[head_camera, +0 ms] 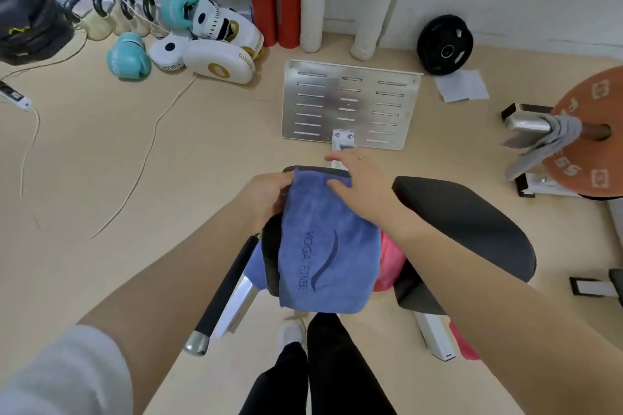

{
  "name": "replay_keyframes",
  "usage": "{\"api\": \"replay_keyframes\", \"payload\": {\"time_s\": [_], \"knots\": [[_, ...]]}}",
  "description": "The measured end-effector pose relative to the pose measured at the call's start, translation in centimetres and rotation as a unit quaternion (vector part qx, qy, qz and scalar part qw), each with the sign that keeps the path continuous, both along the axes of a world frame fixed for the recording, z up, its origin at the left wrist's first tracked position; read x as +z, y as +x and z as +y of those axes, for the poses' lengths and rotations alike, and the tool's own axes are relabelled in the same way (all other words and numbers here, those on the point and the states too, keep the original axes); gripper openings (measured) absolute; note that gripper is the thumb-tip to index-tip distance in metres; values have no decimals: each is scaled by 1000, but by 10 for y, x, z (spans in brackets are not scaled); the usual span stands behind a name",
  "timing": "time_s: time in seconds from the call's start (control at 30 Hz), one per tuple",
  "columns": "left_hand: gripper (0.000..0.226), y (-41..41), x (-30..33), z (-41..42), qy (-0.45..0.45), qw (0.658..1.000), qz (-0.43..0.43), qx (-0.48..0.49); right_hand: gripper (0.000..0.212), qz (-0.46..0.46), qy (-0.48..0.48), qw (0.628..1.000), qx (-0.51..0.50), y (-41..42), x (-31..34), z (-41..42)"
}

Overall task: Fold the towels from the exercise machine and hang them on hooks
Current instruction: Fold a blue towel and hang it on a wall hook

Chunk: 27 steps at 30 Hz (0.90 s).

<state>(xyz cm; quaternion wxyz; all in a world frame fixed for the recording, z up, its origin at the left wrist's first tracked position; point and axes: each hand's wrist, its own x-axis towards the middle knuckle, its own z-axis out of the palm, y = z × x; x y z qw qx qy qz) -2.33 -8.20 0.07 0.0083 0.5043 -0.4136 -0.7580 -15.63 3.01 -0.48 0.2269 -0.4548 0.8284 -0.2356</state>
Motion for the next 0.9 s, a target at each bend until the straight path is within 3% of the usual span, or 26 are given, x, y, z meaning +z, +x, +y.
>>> {"api": "replay_keyframes", "payload": {"time_s": [0.1,0.23,0.33,0.53,0.6,0.7,0.9], "knots": [[37,0,-10,-3,37,999,27,7,33,-42,-80,994,58,19,-6,-15],[32,4,-19,-5,48,998,40,5,9,-87,-87,992,40,27,-14,-23],[33,5,-22,-8,52,998,41,8,11,-74,-102,988,92,23,-7,-17],[30,5,-20,-3,2,999,35,-18,20,-311,-13,945,101,11,21,-10],[31,6,-19,-3,1,999,46,-17,15,-278,-5,957,85,19,19,-18],[36,10,-19,0,16,998,67,6,8,-145,-33,986,69,33,11,-28],[32,14,-15,0,15,995,99,17,27,-62,-23,998,12,41,5,-33]]}}
